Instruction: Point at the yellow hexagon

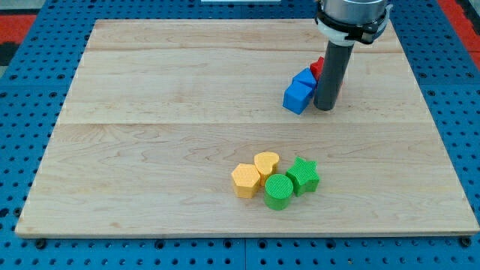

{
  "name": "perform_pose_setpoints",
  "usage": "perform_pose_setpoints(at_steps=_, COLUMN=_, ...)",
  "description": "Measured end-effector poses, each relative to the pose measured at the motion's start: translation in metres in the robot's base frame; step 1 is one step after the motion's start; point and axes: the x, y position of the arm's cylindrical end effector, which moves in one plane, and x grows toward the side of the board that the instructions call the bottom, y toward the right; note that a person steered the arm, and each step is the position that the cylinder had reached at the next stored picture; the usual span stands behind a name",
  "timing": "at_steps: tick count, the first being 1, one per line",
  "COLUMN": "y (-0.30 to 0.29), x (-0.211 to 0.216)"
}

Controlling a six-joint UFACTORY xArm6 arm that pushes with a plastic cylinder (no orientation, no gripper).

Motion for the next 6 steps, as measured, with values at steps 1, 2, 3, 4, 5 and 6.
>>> perform_pose_setpoints(at_steps=1, y=0.005, x=0.000)
perform_pose_setpoints(at_steps=2, y=0.004, x=0.010)
perform_pose_setpoints(at_steps=3, y=-0.028, x=0.038)
perform_pose_setpoints(at_steps=4, y=-0.129, x=0.072)
perform_pose_setpoints(at_steps=5, y=-0.206, x=0.089)
perform_pose_setpoints(at_steps=6, y=-0.200, x=0.093)
